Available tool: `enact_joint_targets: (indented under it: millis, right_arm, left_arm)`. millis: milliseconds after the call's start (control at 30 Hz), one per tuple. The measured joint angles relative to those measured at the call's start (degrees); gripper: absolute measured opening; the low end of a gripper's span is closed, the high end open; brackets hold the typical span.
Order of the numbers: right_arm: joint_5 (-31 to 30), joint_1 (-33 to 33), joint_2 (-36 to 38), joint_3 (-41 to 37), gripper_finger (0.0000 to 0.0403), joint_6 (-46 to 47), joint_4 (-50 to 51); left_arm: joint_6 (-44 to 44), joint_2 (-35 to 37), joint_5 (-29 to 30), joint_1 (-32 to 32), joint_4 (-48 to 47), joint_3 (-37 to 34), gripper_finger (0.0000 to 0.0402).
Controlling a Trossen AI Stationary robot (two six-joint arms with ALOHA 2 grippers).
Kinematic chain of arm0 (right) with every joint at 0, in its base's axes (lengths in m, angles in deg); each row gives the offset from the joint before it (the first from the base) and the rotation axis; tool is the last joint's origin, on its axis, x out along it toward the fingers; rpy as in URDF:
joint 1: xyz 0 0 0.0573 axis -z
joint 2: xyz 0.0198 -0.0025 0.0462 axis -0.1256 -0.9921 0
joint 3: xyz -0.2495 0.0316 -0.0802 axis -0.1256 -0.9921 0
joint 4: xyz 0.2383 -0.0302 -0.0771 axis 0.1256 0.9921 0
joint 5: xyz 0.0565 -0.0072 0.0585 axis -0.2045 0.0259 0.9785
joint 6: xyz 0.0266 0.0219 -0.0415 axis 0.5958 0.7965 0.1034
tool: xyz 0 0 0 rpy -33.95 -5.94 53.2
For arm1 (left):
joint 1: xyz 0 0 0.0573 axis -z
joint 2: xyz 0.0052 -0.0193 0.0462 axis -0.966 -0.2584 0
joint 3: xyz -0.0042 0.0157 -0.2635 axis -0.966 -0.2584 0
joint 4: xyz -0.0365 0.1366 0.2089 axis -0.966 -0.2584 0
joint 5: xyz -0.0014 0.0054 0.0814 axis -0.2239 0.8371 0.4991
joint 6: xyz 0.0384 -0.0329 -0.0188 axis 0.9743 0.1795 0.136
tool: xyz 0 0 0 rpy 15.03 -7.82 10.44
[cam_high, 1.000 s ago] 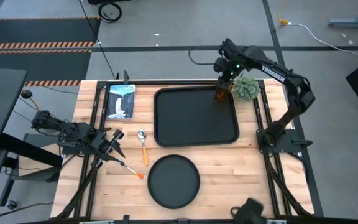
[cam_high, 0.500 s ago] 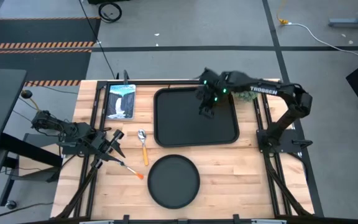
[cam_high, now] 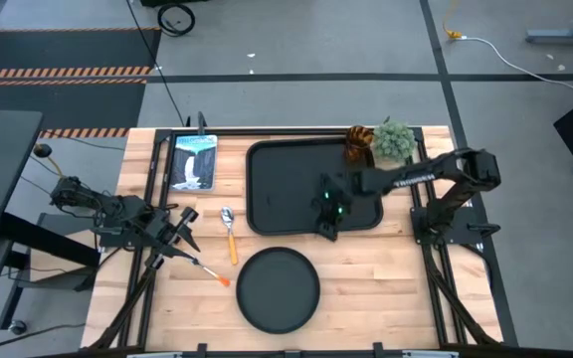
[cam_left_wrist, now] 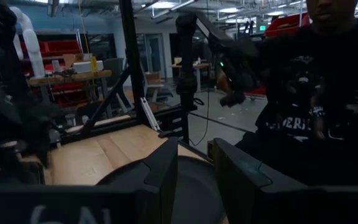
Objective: Pick and place plate/cup/fork/spoon on tray
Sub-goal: Put the black plate on the black tray
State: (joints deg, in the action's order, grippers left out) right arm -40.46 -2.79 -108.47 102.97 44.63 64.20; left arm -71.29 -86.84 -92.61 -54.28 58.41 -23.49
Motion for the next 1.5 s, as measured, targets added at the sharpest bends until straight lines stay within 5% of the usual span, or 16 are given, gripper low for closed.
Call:
enact_joint_targets:
  millis: [400,1033,1200,1500]
  right_arm:
    - [-12.3,-13.1,0.0,-7.6,0.0189,15.7,-16.5]
    - [-45.0,-34.9,-0.1,-12.5,0.019,38.6,-24.7]
    - [-52.3,-40.2,-3.8,-8.0,0.0189,42.3,-22.3]
    - [-55.9,-41.4,-14.3,8.2,0.0189,42.0,-5.7]
  left_arm:
    - [0.2,0.0,0.0,0.0,0.5,0.0,0.011]
    - [0.2,0.0,0.0,0.0,0.5,0.0,0.011]
    - [0.2,0.0,0.0,0.0,0.6,0.0,0.011]
    - [0.2,0.0,0.0,0.0,1.0,0.0,0.011]
